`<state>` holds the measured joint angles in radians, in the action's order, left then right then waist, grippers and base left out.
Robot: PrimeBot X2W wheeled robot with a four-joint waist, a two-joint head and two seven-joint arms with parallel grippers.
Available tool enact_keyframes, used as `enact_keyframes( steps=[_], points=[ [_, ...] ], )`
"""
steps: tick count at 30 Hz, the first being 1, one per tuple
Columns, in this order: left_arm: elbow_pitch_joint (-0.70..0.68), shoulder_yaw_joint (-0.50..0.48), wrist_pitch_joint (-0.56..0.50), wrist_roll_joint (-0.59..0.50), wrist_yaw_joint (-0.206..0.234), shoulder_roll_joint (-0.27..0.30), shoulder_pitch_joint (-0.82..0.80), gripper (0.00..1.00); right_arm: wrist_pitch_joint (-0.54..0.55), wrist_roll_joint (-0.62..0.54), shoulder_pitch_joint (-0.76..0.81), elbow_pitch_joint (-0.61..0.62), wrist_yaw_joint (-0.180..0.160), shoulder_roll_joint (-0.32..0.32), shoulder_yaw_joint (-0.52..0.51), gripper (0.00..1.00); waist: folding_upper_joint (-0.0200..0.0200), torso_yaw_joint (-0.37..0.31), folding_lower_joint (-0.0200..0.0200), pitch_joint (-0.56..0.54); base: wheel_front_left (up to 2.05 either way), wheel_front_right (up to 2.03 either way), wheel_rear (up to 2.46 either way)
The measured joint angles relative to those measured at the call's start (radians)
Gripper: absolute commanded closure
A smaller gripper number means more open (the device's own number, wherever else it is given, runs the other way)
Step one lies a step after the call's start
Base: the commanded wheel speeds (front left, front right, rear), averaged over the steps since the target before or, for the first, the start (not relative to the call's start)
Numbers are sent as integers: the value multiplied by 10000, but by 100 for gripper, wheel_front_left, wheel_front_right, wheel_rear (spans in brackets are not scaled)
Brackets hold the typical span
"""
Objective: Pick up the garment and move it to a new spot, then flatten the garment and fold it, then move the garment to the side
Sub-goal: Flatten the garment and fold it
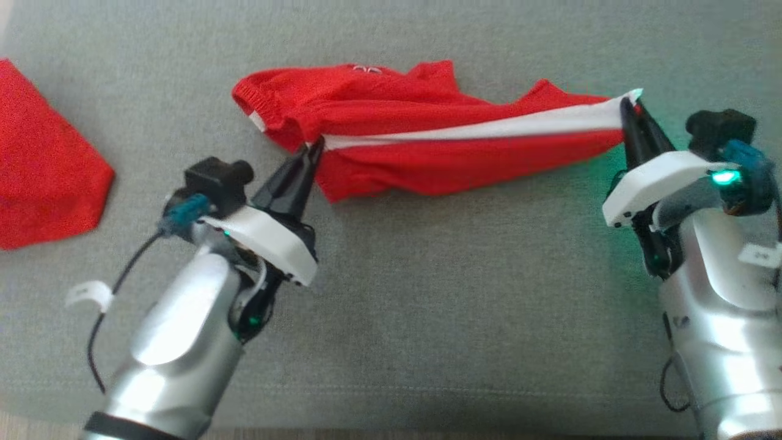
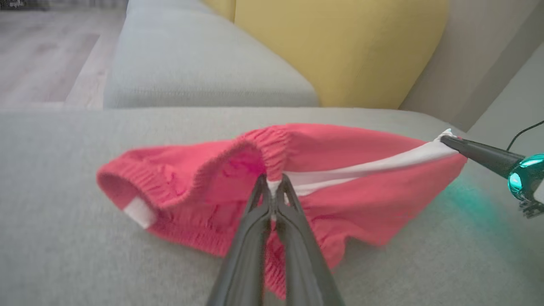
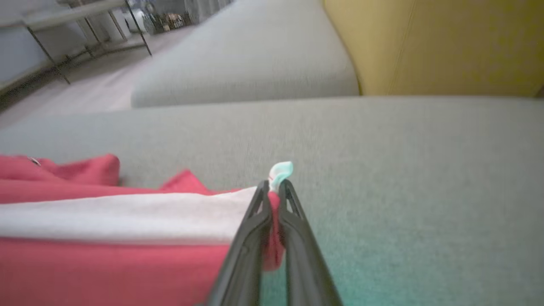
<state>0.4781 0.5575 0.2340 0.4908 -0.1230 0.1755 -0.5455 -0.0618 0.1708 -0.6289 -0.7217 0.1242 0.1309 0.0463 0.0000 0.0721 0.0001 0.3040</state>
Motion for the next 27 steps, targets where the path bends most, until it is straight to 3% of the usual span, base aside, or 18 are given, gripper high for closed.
enact_keyframes(
  steps=[1,6,18,22,27],
  points=[
    [0,0,0,0,0,0,0,100,0,0,0,0,0,0,0,100,0,0,0,0,0,0,0],
    [-1363,-127,-397,-61,174,646,55,100,-276,38,648,2253,0,107,-297,100,0,-226,0,-600,0,0,0],
    [-5455,-491,-2376,-334,867,2119,136,100,635,-771,2579,9239,0,-54,-1323,100,0,-644,-1,-2101,0,0,0],
    [-5990,-533,-2688,-336,965,2311,136,100,1039,-769,3018,10195,0,-113,-1325,100,0,-709,-1,-2354,0,0,0],
    [-5862,-529,-2754,-144,892,2242,73,100,1384,-541,3114,10027,0,-222,-1335,100,0,-712,-1,-2248,0,0,0]
  ],
)
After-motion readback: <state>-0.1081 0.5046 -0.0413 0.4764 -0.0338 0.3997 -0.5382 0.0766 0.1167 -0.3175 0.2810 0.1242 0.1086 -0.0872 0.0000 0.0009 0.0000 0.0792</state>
